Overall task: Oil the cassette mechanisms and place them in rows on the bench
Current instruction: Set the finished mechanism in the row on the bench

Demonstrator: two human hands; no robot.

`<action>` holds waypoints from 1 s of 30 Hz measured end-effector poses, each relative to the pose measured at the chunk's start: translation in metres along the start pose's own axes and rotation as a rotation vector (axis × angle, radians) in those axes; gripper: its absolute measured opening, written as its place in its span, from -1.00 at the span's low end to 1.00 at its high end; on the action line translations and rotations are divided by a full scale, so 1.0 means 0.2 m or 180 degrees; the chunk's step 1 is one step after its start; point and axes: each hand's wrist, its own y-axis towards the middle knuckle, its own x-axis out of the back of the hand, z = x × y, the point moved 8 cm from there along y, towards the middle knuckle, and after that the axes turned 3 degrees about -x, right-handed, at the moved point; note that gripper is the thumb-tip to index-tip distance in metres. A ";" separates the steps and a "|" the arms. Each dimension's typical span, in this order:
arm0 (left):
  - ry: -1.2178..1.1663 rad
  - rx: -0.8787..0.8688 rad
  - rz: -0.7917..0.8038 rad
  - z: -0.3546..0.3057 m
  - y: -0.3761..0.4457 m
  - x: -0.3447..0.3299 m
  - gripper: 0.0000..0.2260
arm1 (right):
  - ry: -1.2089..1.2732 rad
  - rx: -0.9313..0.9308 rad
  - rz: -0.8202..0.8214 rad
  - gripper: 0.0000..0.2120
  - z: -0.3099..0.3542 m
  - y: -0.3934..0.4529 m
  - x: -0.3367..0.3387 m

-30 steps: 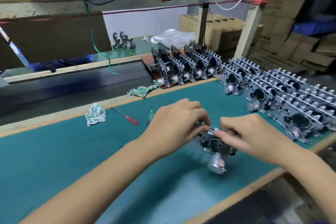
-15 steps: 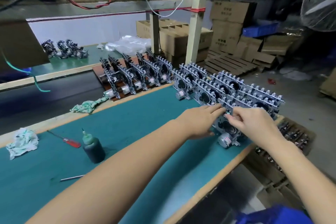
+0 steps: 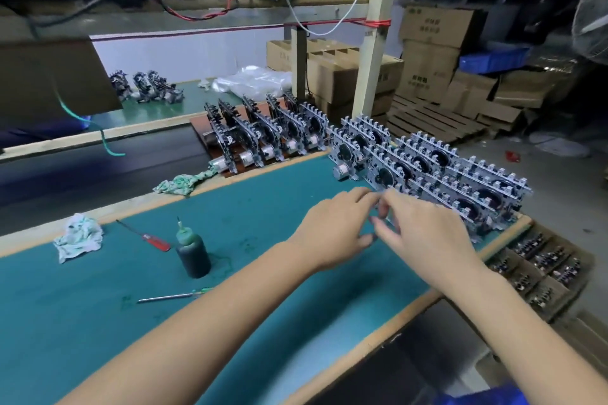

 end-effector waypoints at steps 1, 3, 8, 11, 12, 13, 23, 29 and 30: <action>-0.0077 0.0124 -0.0105 0.05 -0.12 0.03 -0.64 | 0.0235 0.0108 0.0146 -0.82 0.11 -0.02 -0.02; -0.0220 0.0482 -0.0138 0.18 -0.40 0.06 -0.75 | 0.0632 0.0401 0.0458 -0.82 0.33 -0.07 -0.09; -0.0476 0.1656 -0.0192 0.51 -1.19 0.11 -0.87 | 0.1282 0.1261 0.1352 -0.82 0.97 -0.20 -0.31; -0.0446 0.2278 -0.0604 0.61 -1.65 0.23 -0.96 | 0.1518 0.1777 0.1618 -0.83 1.36 -0.26 -0.39; -0.0401 0.2464 -0.0750 0.63 -1.80 0.28 -0.96 | 0.1614 0.1928 0.1701 -0.83 1.49 -0.28 -0.41; -0.0318 0.2609 -0.0863 0.63 -1.95 0.33 -0.97 | 0.1716 0.2068 0.1774 -0.83 1.62 -0.31 -0.42; 0.2180 0.3709 -0.0875 0.56 -2.96 0.88 -0.29 | 0.1995 0.3903 0.0850 -0.66 2.78 -0.61 -0.13; 0.2639 0.3832 -0.0151 0.57 -3.06 0.82 -0.11 | 0.1274 0.4201 0.0253 -0.53 3.07 -0.67 -0.14; 0.2704 0.3745 -0.0187 0.55 -3.05 0.82 -0.12 | 0.1224 0.4224 0.0299 -0.52 3.08 -0.67 -0.15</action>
